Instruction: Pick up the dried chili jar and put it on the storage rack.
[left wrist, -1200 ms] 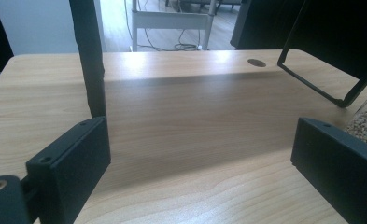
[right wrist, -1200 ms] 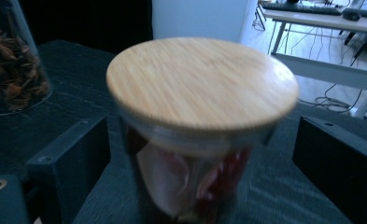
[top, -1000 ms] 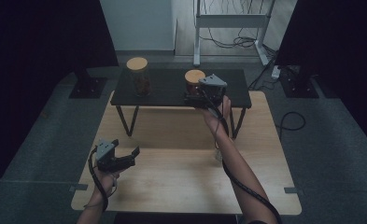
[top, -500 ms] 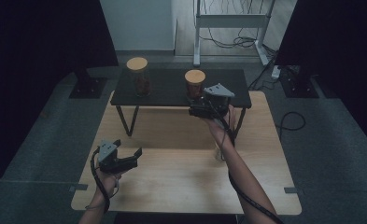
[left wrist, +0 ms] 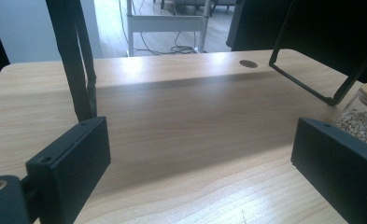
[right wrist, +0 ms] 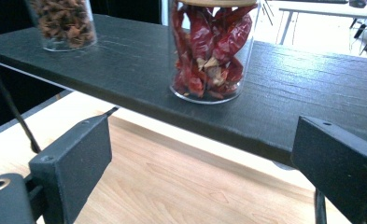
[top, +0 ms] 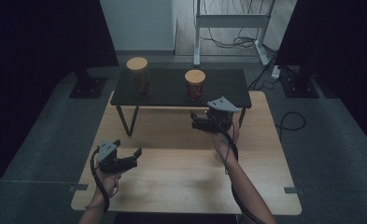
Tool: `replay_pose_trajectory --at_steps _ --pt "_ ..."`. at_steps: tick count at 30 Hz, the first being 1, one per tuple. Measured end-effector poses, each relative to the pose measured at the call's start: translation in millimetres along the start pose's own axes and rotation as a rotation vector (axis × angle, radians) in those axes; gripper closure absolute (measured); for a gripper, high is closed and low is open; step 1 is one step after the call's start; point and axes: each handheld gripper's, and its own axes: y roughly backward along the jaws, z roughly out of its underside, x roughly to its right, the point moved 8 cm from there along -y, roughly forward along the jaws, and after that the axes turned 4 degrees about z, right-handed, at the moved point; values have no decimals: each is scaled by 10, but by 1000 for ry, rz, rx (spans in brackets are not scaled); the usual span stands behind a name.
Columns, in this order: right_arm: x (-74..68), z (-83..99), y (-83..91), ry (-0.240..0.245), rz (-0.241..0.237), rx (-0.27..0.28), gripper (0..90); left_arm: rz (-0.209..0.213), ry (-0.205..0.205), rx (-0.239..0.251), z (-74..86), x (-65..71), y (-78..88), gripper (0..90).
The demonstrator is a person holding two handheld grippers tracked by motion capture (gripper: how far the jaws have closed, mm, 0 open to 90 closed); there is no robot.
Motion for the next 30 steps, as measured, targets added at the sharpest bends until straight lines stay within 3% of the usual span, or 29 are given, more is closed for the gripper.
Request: replay_pose_trajectory --at_steps 6,19,30 --pt "-23 122 122 -1 2 -1 49 -1 2 -4 7 -4 -12 44" --pt "-56 533 362 -56 -23 -21 50 -1 -1 -16 23 -2 -39 44" --pt "-83 754 449 -61 -22 -45 50 -5 -1 -24 39 -2 -61 44"
